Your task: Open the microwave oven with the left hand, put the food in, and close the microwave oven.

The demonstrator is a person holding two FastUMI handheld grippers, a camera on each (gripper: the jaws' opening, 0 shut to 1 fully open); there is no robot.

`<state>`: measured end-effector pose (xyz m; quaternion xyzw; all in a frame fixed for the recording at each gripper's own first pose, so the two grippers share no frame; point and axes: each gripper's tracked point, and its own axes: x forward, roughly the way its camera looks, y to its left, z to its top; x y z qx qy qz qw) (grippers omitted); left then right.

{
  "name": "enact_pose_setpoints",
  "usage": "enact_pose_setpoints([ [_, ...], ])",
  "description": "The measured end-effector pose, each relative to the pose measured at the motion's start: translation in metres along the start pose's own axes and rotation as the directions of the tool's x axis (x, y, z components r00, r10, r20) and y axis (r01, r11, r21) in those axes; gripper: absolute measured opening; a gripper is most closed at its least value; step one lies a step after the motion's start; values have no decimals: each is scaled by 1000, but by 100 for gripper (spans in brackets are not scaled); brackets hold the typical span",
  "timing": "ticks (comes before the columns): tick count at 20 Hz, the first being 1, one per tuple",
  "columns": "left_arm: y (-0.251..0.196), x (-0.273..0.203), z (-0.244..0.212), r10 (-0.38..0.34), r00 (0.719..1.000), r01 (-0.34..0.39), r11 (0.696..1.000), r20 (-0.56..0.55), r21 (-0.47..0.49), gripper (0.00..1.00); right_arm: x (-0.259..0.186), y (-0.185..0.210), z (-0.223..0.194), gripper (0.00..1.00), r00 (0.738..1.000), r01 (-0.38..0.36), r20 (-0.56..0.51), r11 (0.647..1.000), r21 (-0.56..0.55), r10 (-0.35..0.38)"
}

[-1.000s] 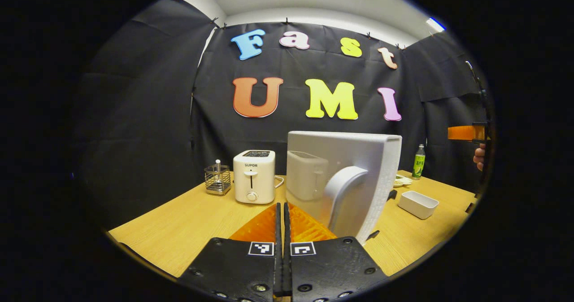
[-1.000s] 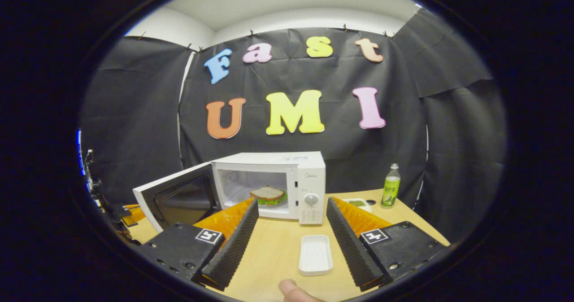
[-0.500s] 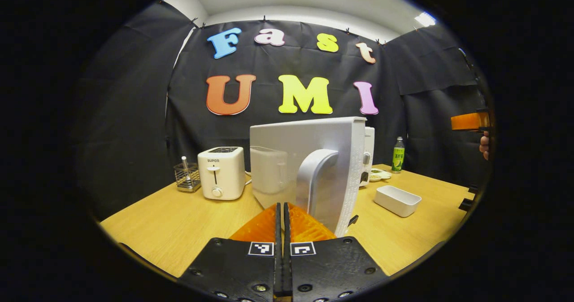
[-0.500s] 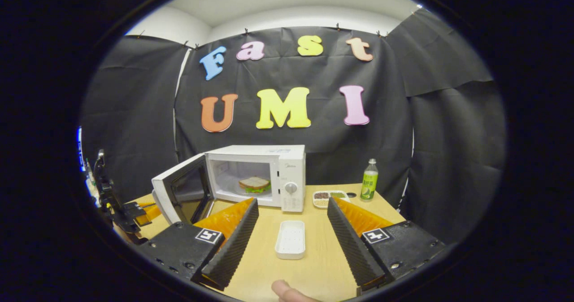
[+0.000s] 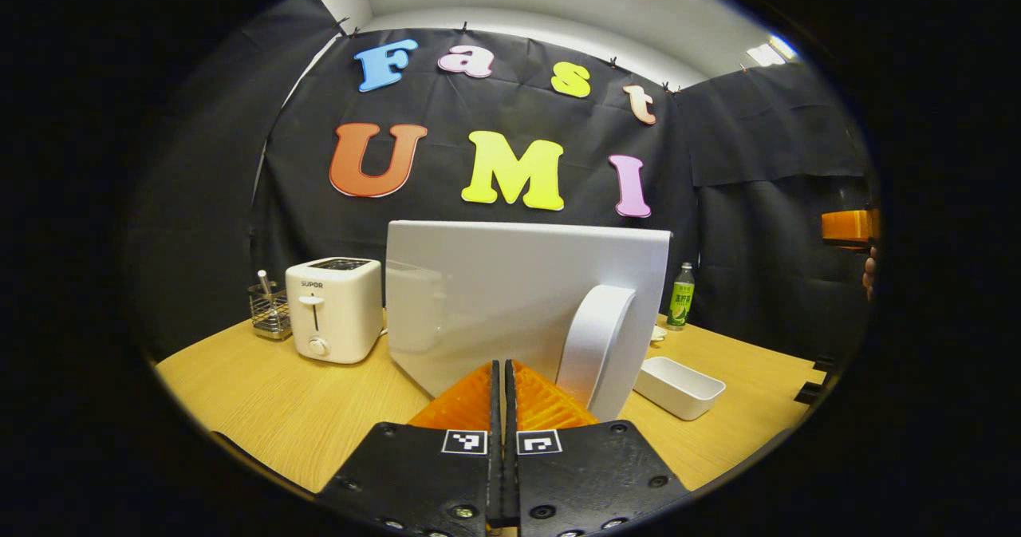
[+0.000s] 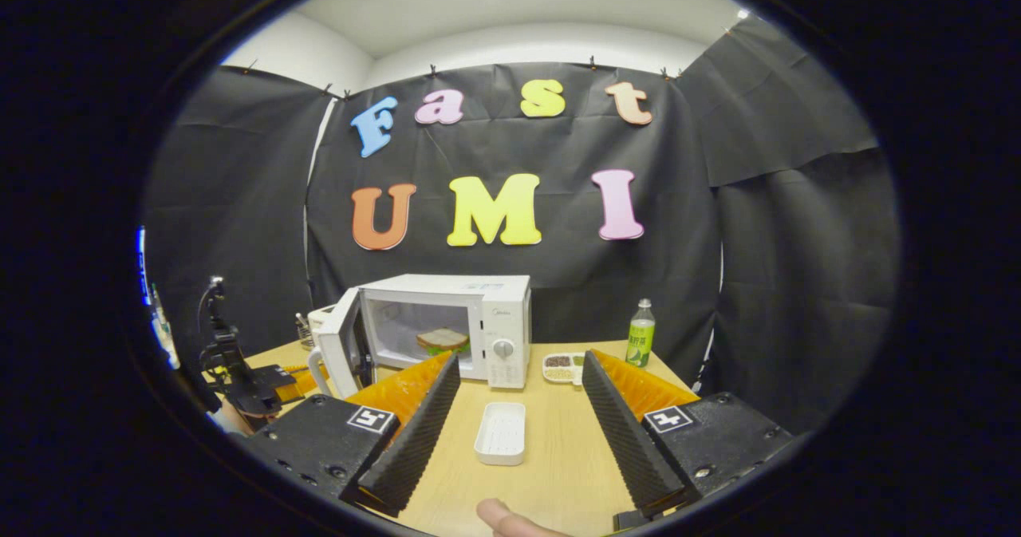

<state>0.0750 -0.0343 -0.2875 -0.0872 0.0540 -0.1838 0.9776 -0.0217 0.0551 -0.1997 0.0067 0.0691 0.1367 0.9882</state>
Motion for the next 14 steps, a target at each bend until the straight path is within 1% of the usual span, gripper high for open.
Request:
enact_pose_setpoints([
  [2, -12, 11, 3, -30, 1000, 30, 999, -2, 15, 0, -4, -3, 5, 92, 1000, 1, 10, 1000, 10, -1],
  [3, -18, 17, 2, -45, 999, 45, 999, -10, 19, 0, -3, -4, 5, 99, 1000, 0, 12, 1000, 15, -1],
  [4, -22, 24, 1, -55, 998, 56, 998, -20, 23, 0, -4, -6, 6, 92, 1000, -2, 16, 1000, 19, 1],
  [5, -27, 31, 1, -63, 998, 64, 998, -24, 29, 0, -3, -7, 6, 92, 1000, -3, 18, 1000, 20, 2],
  [6, -31, 38, 1, -68, 997, 69, 997, -26, 32, 0, -3, -8, 7, 99, 1000, -1, 21, 1000, 18, 1],
  [7, -33, 43, 1, -71, 997, 72, 997, -28, 30, 0, -2, -10, 7, 99, 1000, -1, 23, 1000, 15, 0],
  [8, -38, 51, 1, -78, 996, 79, 997, -31, 24, 0, -1, -12, 6, 92, 1000, -2, 25, 1000, 14, 2],
  [11, -50, 74, 2, -78, 996, 78, 997, -41, 0, 0, 2, -18, 0, 92, 1000, -7, 18, 1000, 23, 6],
  [14, -58, 95, 4, -70, 997, 70, 997, -44, 8, 0, 9, -26, -4, 92, 1000, -5, 7, 1000, 28, 5],
])
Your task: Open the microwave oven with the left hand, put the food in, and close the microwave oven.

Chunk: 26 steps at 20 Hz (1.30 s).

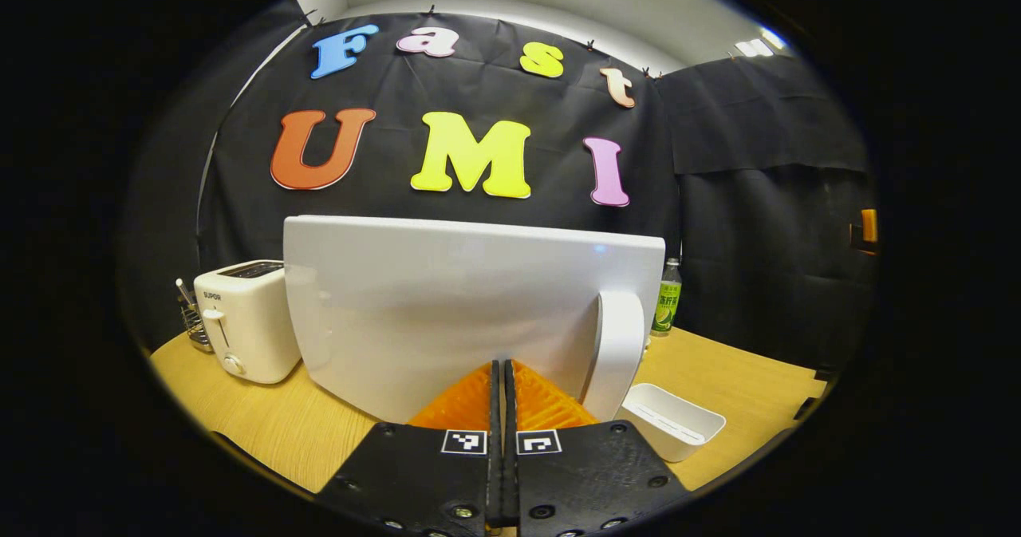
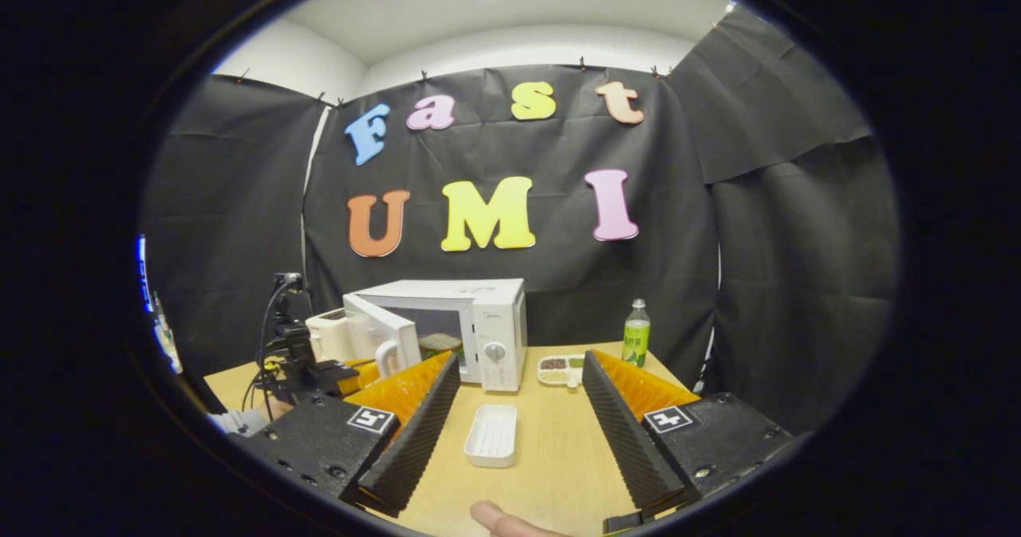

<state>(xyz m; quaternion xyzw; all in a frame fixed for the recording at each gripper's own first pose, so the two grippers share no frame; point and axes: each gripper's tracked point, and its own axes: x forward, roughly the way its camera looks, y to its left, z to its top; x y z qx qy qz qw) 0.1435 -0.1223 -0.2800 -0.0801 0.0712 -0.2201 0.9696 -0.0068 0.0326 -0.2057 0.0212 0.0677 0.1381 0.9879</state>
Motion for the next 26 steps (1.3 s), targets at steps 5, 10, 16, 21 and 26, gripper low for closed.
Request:
enact_pose_setpoints([
  [5, -11, 30, 13, 18, 1000, -19, 999, 15, 40, 0, 2, -8, 0, 92, 1000, 6, -2, 1000, -16, -6],
  [10, -13, 60, 13, 58, 998, -58, 997, -17, 45, 0, 4, -7, 0, 92, 1000, -27, 9, 999, -28, 28],
  [16, -11, 98, 19, 101, 995, -101, 995, -24, 17, 0, 28, -17, -5, 99, 998, -52, -22, 999, 6, 53],
  [21, 1, 124, 22, 162, 986, -163, 987, -35, -14, 0, 35, -32, -10, 99, 998, -45, -40, 998, 41, 47],
  [26, 1, 122, 19, 165, 985, -166, 986, -43, -7, 0, 31, -38, -15, 98, 998, -21, -63, 998, 51, 25],
])
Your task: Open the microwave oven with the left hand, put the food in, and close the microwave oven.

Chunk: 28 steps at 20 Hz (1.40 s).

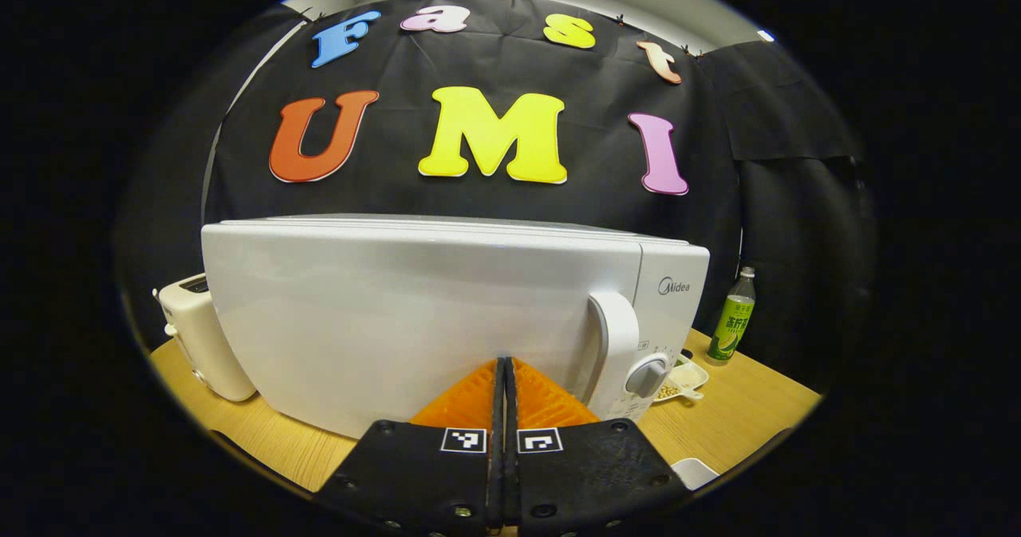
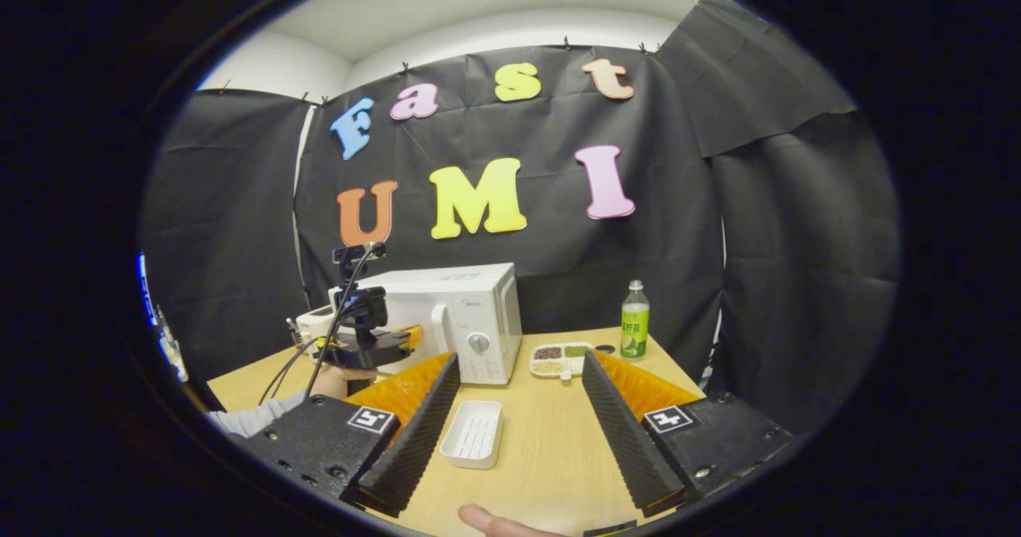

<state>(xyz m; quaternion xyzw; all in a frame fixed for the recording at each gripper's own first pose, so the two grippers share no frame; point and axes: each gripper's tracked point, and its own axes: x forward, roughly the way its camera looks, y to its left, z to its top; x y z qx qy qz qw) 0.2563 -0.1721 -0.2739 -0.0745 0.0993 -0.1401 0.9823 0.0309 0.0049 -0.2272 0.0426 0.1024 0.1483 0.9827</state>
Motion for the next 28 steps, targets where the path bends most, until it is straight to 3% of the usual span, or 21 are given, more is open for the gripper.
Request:
enact_pose_setpoints([
  [2, 6, -1, -1, 34, 999, -34, 999, -7, 19, 0, -6, 1, 0, 98, 1000, 7, -6, 1000, 3, -7],
  [3, 13, -3, -5, 67, 997, -66, 997, -27, 32, 0, -9, 0, 0, 91, 1000, 12, -8, 1000, 3, -12],
  [4, 12, -8, -15, 63, 996, -62, 998, -63, 25, 1, -12, 0, 0, 98, 1000, 17, -9, 1000, 0, -17],
  [7, 13, -31, -27, 69, 990, -70, 997, -121, -6, 3, -21, 1, 3, 99, 999, 38, -8, 999, -6, -38],
  [9, 3, -57, -28, 31, 989, -41, 997, -144, -69, 11, -27, 3, 3, 98, 999, 46, -13, 999, -8, -46],
  [10, 3, -71, -24, 30, 990, -42, 996, -141, -80, 21, -30, 5, 3, 98, 999, 49, -19, 999, -11, -50],
  [11, 6, -86, -20, 44, 989, -56, 995, -139, -78, 37, -33, 5, 3, 98, 998, 57, -21, 998, -15, -57],
  [12, 10, -101, -14, 65, 990, -74, 995, -128, -69, 51, -35, 5, 5, 91, 998, 65, -20, 998, -17, -65],
  [14, 14, -129, 3, 87, 991, -94, 994, -105, -56, 95, -45, 7, 14, 92, 997, 75, -8, 997, -27, -75],
  [18, 9, -185, 50, 59, 997, -61, 997, -40, -46, 95, -65, -6, 50, 91, 987, 147, 65, 989, 0, -146],
  [22, 3, -241, 106, 51, 998, -51, 998, 30, -26, 95, -99, -12, 89, 92, 978, 163, 128, 986, 23, -165],
  [25, 7, -285, 154, 89, 992, -92, 995, 94, 27, 95, -119, -26, 115, 98, 966, 203, 155, 978, 40, -207],
  [26, 7, -299, 168, 95, 988, -101, 994, 120, 43, 95, -127, -28, 124, 91, 962, 214, 166, 976, 46, -218],
  [27, 6, -312, 182, 100, 985, -108, 993, 141, 45, 95, -134, -28, 135, 98, 956, 221, 186, 974, 44, -225],
  [28, 4, -324, 190, 99, 983, -105, 994, 153, 36, 95, -141, -27, 143, 98, 951, 229, 203, 973, 40, -232],
])
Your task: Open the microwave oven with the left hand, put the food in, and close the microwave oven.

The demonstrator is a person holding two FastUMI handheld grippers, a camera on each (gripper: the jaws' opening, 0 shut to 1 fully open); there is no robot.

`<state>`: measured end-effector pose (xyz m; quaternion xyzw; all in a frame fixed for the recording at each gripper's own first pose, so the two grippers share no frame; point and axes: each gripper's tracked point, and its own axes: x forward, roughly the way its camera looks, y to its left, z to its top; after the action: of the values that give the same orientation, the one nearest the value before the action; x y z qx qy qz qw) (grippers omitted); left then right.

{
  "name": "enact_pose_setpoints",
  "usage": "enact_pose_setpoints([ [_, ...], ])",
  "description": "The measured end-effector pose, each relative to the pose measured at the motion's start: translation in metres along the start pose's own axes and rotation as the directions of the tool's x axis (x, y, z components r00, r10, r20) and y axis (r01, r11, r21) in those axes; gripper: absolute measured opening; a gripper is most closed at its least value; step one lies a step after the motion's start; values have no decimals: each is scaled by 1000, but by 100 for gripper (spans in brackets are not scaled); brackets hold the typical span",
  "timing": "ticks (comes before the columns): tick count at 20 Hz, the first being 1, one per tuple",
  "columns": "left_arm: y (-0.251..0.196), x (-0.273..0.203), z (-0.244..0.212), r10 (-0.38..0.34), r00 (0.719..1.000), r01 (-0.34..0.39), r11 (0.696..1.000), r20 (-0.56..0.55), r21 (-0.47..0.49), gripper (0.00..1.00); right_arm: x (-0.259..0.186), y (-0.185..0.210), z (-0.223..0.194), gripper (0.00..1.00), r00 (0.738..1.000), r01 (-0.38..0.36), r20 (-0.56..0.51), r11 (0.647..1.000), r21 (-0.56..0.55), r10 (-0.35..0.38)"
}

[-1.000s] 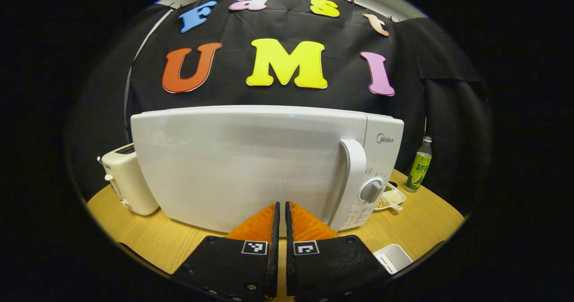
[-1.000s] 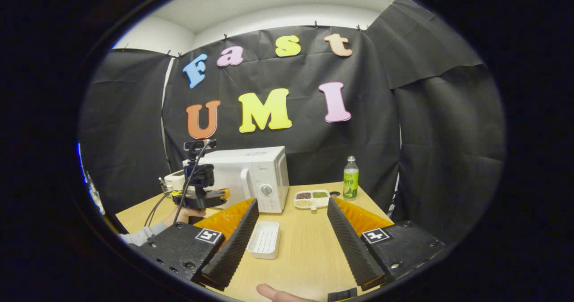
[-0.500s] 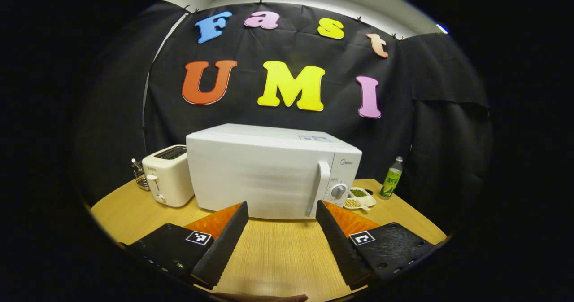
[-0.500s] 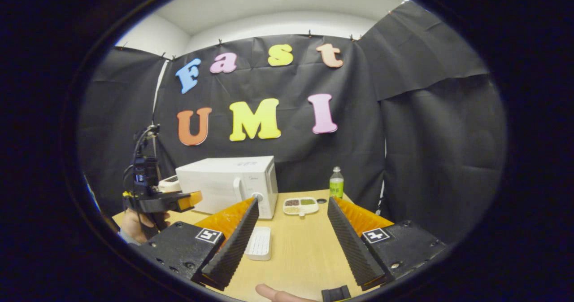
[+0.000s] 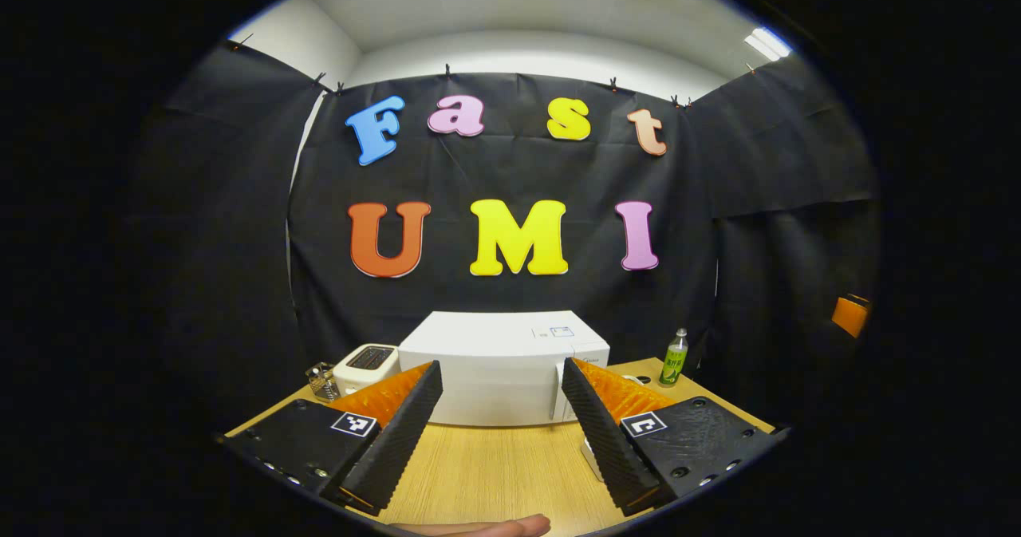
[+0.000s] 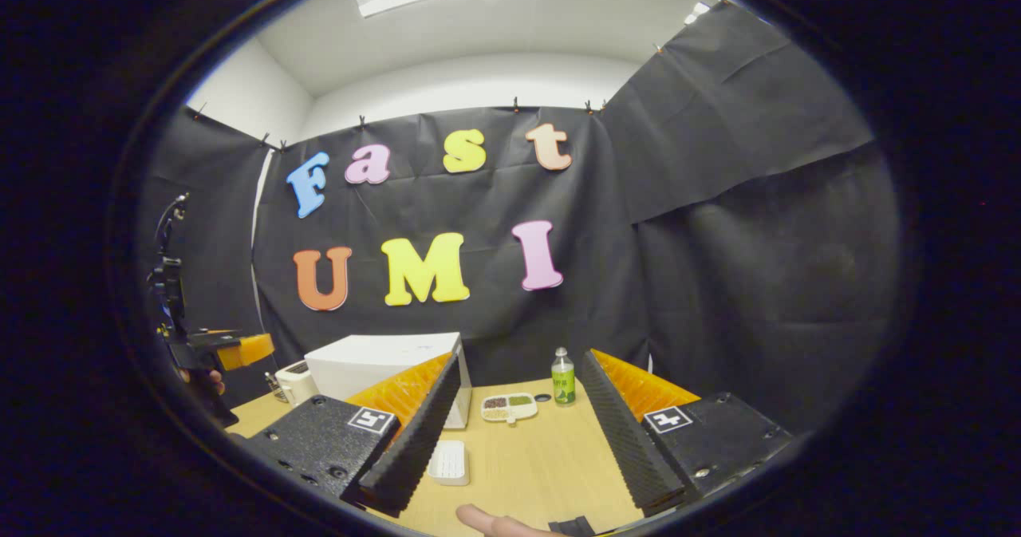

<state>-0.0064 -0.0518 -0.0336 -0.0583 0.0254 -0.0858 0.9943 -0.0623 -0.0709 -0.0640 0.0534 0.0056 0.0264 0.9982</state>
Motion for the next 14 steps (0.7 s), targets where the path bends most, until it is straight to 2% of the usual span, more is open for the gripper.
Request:
enact_pose_setpoints([
  [2, 2, -20, 17, 2, 1000, -2, 1000, 9, -18, 95, -11, 2, 27, 98, 998, 10, 58, 1000, -4, -10],
  [3, 3, -30, 27, 3, 1000, -3, 1000, 19, -15, 95, -17, 6, 42, 91, 995, 8, 99, 1000, 3, -8],
  [4, 4, -37, 38, 1, 999, -1, 1000, 38, -3, 95, -24, 13, 54, 98, 991, -5, 132, 1000, 8, 4],
  [5, 4, -45, 50, 1, 998, -2, 1000, 63, 14, 95, -27, 23, 59, 91, 989, -17, 147, 1000, 2, 17],
  [6, 4, -53, 59, 3, 997, -6, 1000, 83, 27, 95, -31, 28, 62, 91, 987, -29, 159, 1000, -10, 30],
  [7, 3, -60, 63, 3, 996, -6, 999, 91, 33, 95, -34, 33, 64, 98, 986, -37, 162, 999, -22, 40],
  [9, 0, -76, 70, 0, 993, -5, 999, 116, 35, 95, -38, 38, 67, 98, 985, -46, 167, 998, -30, 51],
  [10, -2, -82, 70, -9, 991, 3, 999, 130, 43, 95, -39, 40, 65, 91, 985, -48, 164, 998, -33, 53],
  [11, -2, -90, 66, -13, 991, 7, 999, 136, 47, 95, -39, 40, 60, 91, 987, -43, 154, 998, -38, 49],
  [12, 1, -97, 58, -5, 991, -1, 999, 133, 42, 90, -37, 40, 53, 98, 989, -38, 140, 998, -46, 44],
  [13, 3, -102, 49, 3, 992, -8, 999, 125, 38, 95, -35, 41, 44, 98, 991, -37, 124, 998, -55, 44],
  [14, 2, -106, 45, 5, 993, -9, 999, 119, 40, 96, -33, 43, 36, 98, 994, -40, 103, 997, -61, 46],
])
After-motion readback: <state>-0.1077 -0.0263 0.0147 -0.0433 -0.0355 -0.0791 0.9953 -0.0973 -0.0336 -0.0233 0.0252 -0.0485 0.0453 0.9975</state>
